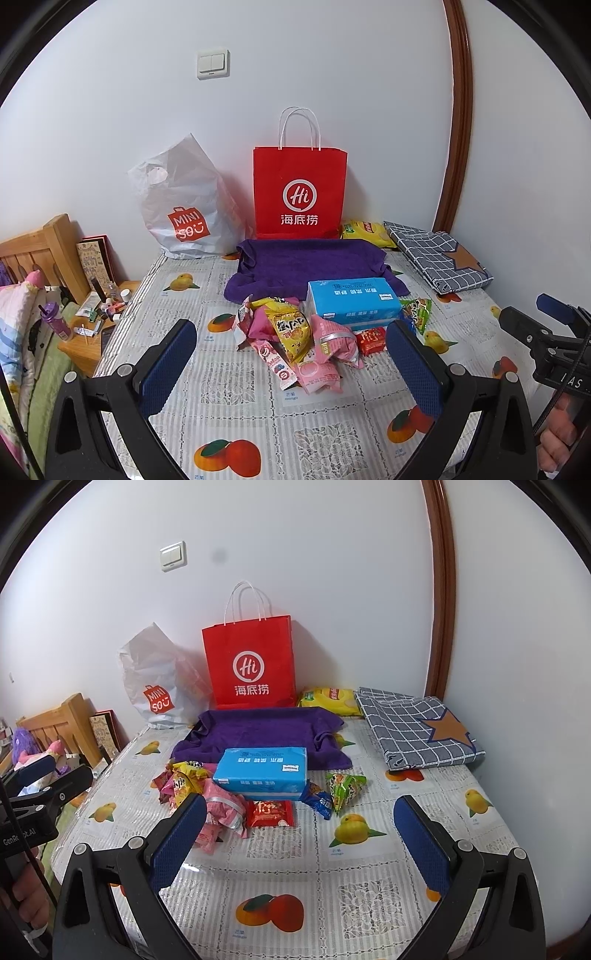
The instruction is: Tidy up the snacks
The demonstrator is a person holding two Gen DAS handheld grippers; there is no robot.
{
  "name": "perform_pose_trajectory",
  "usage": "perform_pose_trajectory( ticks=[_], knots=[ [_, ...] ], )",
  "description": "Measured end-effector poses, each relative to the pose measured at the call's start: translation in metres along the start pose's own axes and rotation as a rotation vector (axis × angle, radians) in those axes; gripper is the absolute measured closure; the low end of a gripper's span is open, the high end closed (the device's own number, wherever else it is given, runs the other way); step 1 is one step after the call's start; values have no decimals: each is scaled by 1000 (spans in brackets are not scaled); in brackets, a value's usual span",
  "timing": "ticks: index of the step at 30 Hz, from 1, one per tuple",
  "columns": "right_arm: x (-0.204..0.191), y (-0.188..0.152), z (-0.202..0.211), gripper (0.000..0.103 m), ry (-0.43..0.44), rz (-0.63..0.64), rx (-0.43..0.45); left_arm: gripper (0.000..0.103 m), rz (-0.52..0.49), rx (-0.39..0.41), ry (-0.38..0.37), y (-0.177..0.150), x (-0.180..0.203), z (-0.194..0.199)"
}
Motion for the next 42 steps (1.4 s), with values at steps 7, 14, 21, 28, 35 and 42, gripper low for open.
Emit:
perform_pose_trajectory(
  ticks=[7,14,21,28,35,42],
  knots=[
    [0,1,0,2,4,0,3,0,0,2,-1,0,0,1],
    [1,1,-1,2,5,-3,5,0,1,5,0,0,-1,2],
    [3,0,-1,2,11,-7,8,0,0,6,2,2,-1,2],
    [1,-2,-4,2,1,4,10,0,12,15,-15,1,-2,1],
    [4,-4,-20,2,-6,0,-12,0,2,4,1,-6,-5,-14],
    [15,-11,-49,2,-42,-1,-54,0,6,-22,12,-20,-14,-42]
  ],
)
Point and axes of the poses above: each gripper's, at about its wrist camera, not at the fingertips, and z roughly against the way its jaws point, x to its right, y to its top, the point moved 9 cm from there along -z, roughly the way its jaws point, and after that the axes turned 5 degrees about -y, right-handed, at the moved point
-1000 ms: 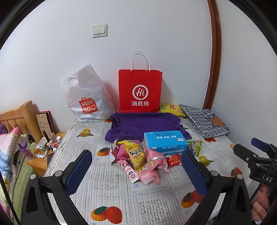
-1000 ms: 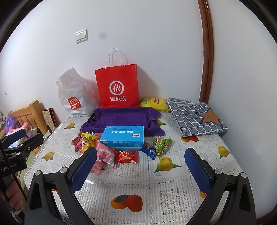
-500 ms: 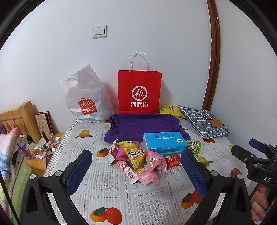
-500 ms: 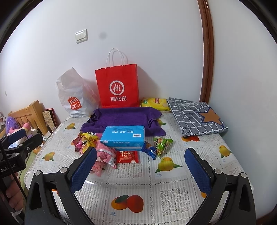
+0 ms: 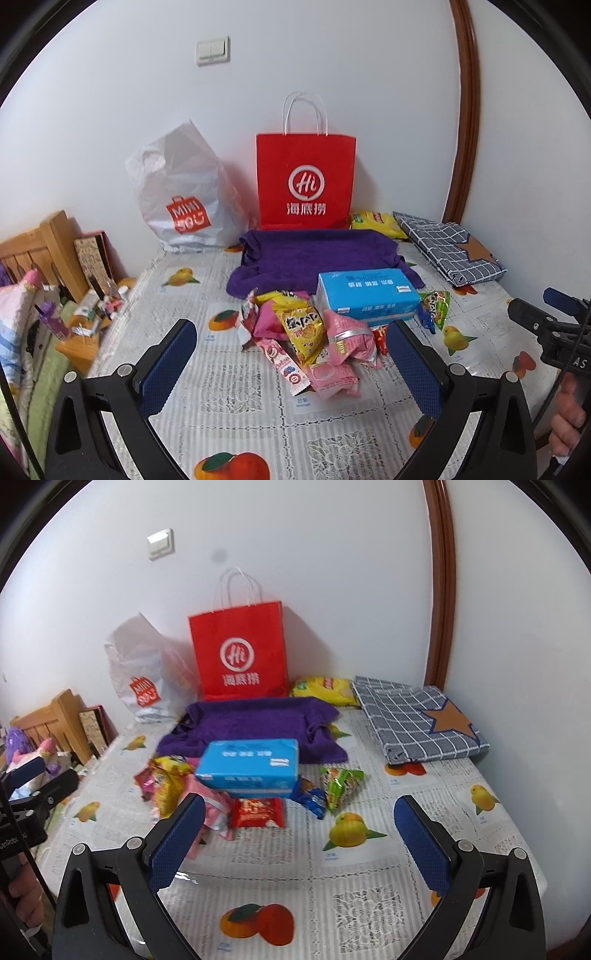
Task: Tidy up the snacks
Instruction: 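Grasp the green triangular snack pack with the right tool while the left tool grasps the white-red wrapper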
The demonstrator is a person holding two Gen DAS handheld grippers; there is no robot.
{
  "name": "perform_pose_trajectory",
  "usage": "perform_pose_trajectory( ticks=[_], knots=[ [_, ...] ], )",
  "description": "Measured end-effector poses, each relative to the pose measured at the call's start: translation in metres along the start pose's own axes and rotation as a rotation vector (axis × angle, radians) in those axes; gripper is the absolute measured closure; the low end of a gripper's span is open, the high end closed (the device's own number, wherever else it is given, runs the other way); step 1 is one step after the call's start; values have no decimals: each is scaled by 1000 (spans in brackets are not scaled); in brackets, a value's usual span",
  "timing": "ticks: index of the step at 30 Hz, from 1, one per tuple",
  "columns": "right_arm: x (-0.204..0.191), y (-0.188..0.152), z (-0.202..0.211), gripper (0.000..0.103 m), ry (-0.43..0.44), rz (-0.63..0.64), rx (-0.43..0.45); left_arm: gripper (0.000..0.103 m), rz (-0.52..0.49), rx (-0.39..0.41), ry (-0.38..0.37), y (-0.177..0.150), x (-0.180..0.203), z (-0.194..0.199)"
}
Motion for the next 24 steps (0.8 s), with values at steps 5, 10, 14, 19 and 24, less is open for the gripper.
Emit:
perform_pose_trajectory(
  ticks=[5,10,14,19,24],
  knots=[
    [10,-4,-24,2,1,17,14,1,18,-42,-9,-13,-8,-25],
    [18,-13,-61,2,-23,30,-28,2,2,-118,38,-29,-22,-56],
    [23,-20,-95,9,-18,13,-89,2,25,-168,40,-40,-34,-80],
    [32,-18,-138,26,-6,-52,-152,3,33,-188,48,-47,-46,-100],
    [30,-11,-175,26,-13,-50,-172,3,79,-199,43,-47,-59,-111]
  ],
)
Point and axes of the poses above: each gripper's, at about its wrist camera, not at the fingertips, and z roughly against the way its jaws point, x to its right, y to its top, the point moved 9 cm from there along -z, roughly the way its jaws point, and after that the axes turned 5 degrees about -y, right-handed, at the moved point
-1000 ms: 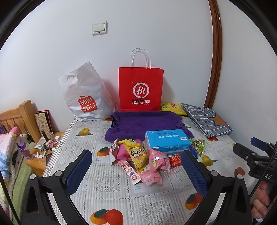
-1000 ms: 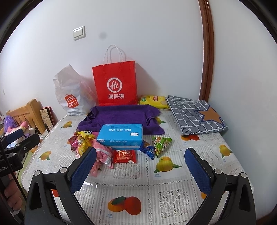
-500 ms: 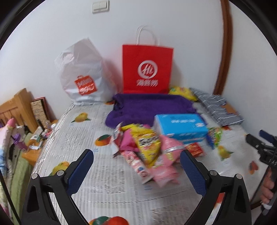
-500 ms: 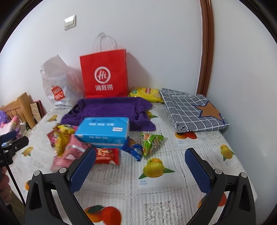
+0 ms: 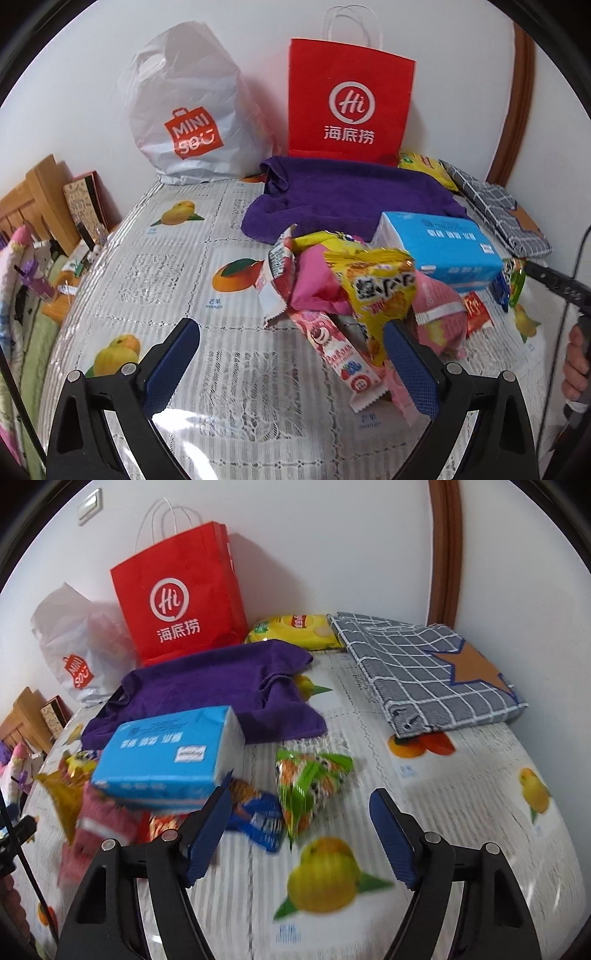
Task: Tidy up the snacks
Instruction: 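Grasp the green triangular snack pack with the right tool while the left tool grasps the white-red wrapper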
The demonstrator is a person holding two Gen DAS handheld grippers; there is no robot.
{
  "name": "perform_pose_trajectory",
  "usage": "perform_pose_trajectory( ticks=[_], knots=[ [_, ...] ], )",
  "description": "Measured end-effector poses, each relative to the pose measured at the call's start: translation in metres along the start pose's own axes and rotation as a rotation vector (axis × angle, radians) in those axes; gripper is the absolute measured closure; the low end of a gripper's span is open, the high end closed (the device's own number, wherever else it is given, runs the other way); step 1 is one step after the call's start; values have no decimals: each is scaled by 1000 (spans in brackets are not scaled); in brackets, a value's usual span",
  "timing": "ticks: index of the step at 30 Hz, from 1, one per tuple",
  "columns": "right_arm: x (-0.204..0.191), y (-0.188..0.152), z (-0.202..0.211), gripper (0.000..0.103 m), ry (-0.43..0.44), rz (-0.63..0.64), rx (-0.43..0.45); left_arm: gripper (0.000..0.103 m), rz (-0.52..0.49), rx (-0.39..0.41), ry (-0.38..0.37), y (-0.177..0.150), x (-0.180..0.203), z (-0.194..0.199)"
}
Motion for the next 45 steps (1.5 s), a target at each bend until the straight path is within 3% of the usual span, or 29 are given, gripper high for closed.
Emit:
perform_pose_trajectory(
  ticks=[5,11,13,23,29,34,37,45],
  knots=[
    [-2,2,-32,29,-56,44,-32,2,28,-5,-20,6,-11,-5],
    [1,-6,-64,34,-65,31,-96,2,35,-33,4,5,-20,-15],
    [0,-7,-71,42,-62,39,-109,2,37,-40,11,6,-21,-20],
    [2,-7,-51,49,-64,70,-68,4,110,-43,30,34,-33,-40],
    [0,-1,-26,49,-39,57,-28,13,97,-76,28,44,-33,-61],
    [-3,1,-10,50,-43,69,0,44,114,-125,10,41,-36,-78],
    [-3,3,-3,50,-52,75,16,56,137,-146,-11,38,-38,-86],
    [-8,5,0,50,-50,90,22,60,152,-194,6,32,-40,-103]
  ],
)
Point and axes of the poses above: each gripper's, at about its wrist camera, not at the fingertips, and z roughly against the way its jaws point, x to its right, y to its top, the point moved 9 cm from there along -z, roughly the way its jaws point, and after that the axes turned 5 degrees about -y, right-handed, at the moved point
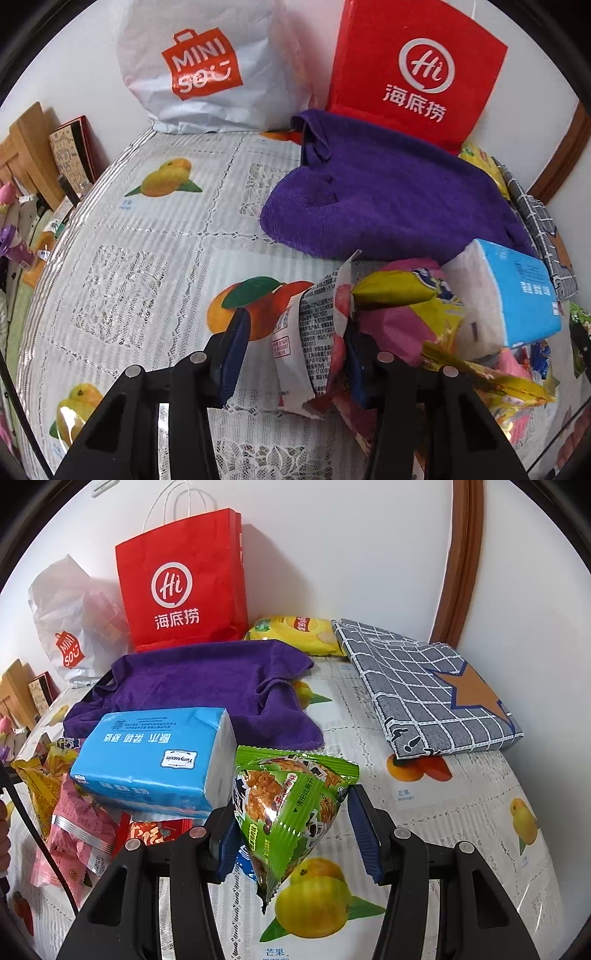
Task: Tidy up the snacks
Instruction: 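Grasp the green triangular snack pack with the right tool while the left tool grasps the white-red wrapper, then lift both held snacks and carry them over the purple towel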
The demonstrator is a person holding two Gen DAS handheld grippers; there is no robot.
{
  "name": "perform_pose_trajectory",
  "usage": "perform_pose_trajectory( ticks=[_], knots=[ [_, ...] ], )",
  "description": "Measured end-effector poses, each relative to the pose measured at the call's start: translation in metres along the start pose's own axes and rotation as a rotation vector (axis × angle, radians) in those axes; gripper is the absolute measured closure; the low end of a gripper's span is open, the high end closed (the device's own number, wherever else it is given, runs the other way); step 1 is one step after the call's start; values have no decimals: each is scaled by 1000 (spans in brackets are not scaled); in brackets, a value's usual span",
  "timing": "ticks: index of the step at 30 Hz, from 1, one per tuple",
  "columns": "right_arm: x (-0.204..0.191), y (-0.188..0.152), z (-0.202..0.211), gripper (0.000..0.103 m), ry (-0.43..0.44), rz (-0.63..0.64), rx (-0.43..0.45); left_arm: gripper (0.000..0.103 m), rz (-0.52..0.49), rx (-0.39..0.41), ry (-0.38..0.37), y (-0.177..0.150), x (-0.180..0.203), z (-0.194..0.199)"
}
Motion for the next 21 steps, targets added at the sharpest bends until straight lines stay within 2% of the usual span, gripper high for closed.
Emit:
perform_pose_trajectory(
  ticks=[3,5,9,21],
  knots=[
    [-2,0,1,50,2,5,0,60,20,-16,-6,1,-4,-4],
    [-4,-1,2,50,3,9,0,72,32,-26,-29,0,-4,-5],
    [-9,-1,5,50,0,24,2,76,28,-21,-44,-2,-3,-3],
    [-14,-18,32,50,13,13,0,77,59,-14,-79,-23,-13,34]
  ],
)
Point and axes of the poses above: each gripper's, at about its wrist camera, not at the fingertips, and z roughly against the way its jaws point, x to its right, y to its top, the point moved 9 cm from there along -z, roughly the way its jaws point, and after that the axes turned 5 degrees about -y, right-handed, at the moved point
